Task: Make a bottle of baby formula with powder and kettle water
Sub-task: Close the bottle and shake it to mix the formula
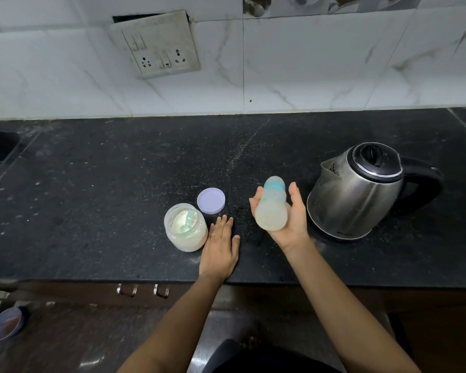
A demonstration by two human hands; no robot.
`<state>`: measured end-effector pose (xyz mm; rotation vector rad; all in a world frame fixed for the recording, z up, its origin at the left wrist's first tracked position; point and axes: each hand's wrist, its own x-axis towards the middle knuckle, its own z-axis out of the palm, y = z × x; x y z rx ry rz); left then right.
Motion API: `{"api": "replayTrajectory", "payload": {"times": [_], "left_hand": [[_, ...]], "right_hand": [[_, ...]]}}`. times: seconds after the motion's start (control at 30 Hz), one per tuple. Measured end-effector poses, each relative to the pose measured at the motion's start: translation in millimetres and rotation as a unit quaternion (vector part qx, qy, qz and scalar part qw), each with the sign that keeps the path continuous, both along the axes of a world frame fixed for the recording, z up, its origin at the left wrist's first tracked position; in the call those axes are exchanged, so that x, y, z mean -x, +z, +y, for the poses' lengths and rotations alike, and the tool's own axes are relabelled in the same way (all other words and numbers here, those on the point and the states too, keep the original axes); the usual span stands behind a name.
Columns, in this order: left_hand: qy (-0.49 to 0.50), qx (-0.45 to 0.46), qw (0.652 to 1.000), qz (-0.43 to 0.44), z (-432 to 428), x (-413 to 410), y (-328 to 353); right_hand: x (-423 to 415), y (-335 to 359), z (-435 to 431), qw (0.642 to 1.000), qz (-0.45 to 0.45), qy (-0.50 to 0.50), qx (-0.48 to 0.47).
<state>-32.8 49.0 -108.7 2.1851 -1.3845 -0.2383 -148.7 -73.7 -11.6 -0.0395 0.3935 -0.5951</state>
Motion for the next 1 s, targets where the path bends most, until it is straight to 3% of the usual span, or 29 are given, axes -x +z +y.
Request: {"api": "replayTrajectory", "payload": {"times": [0.27,0.4,0.47,0.53,0.63,0.73,0.9,1.0], "left_hand": [[-0.002,-0.003,1.0,-0.004,-1,-2,-1],[-0.003,-0.004,1.0,-0.001,-1,-3,-2],[-0.003,-0.005,1.0,0.002,-2,-4,-2],[-0.003,-0.003,1.0,0.005,-2,-4,-2],[-0.002,0.0,1.0,0.009,-2,-4,-1],[-0.002,-0.004,1.0,0.008,-2,-4,1],[-0.003,-0.011,1.0,0.008,-2,-4,0],[0.0,-0.011,1.0,0.009,-2,-3,0]], "right_hand": [[7,-2,-9,0.992,-0.096,0.076,0.017],[6,-1,-13,0.998,-0.01,-0.039,-0.041],[8,-8,-17,0.997,-0.037,-0.007,-0.063],[10,-9,-16,0.995,-0.057,0.08,-0.021],[10,-8,-15,0.993,-0.061,0.084,0.051],[9,-22,-14,0.994,-0.088,0.04,-0.059],[-1,-20,-11,0.999,-0.016,0.051,-0.011],[-1,-24,-7,0.992,-0.068,0.059,-0.086]]}}
